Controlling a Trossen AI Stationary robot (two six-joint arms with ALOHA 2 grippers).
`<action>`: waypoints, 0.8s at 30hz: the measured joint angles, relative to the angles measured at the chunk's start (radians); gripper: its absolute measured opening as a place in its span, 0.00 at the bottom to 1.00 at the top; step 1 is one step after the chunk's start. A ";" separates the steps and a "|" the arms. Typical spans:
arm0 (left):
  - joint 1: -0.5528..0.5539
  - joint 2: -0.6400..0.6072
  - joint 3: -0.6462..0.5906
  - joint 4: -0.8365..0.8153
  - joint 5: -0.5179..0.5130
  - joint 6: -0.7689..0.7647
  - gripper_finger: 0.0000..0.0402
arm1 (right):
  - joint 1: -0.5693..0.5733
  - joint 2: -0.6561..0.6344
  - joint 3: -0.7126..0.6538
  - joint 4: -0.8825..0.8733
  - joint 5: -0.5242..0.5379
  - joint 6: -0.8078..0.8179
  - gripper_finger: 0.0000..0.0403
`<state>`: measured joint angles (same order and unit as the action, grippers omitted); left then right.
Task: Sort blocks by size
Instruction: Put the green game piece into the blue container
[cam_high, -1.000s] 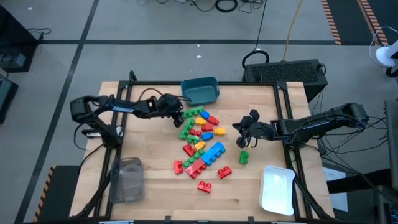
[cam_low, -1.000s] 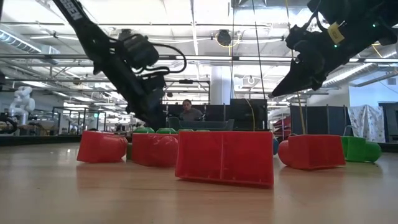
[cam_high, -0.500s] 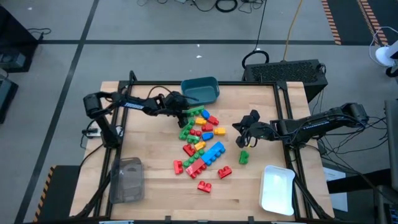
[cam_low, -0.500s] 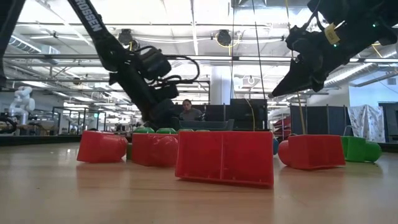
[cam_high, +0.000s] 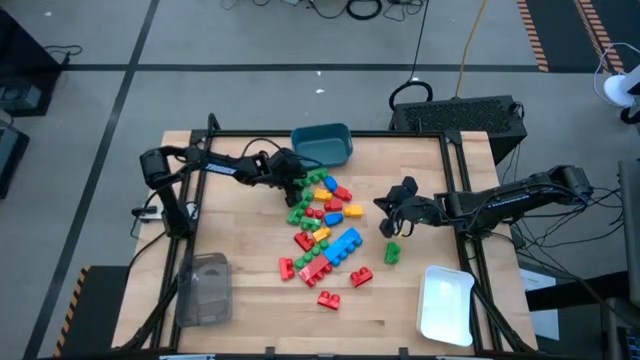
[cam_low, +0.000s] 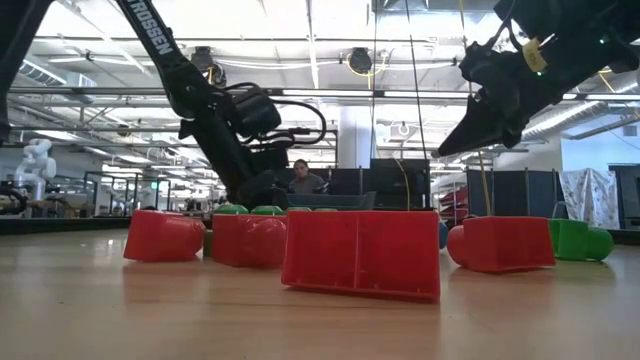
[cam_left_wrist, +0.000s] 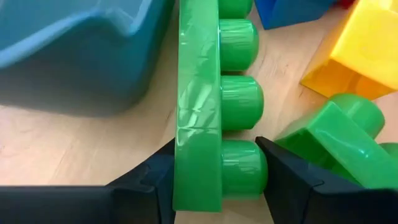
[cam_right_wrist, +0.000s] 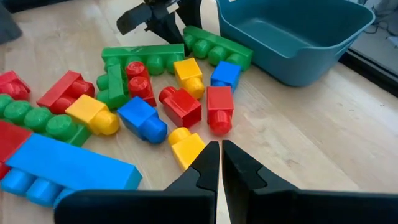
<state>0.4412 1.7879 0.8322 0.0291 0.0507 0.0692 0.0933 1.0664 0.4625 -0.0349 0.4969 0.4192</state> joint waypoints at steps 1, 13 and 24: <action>0.000 -0.002 0.000 0.001 0.000 -0.001 0.44 | 0.000 0.000 0.000 0.000 0.000 -0.004 0.01; -0.071 -0.237 -0.002 -0.135 -0.001 -0.036 0.44 | 0.000 0.000 0.000 -0.023 -0.025 -0.017 0.01; -0.009 -0.284 0.287 -0.429 -0.004 0.127 0.45 | 0.000 0.000 0.000 -0.024 -0.034 -0.007 0.01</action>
<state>0.4317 1.5041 1.1191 -0.4000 0.0465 0.1965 0.0937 1.0660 0.4622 -0.0592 0.4632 0.4126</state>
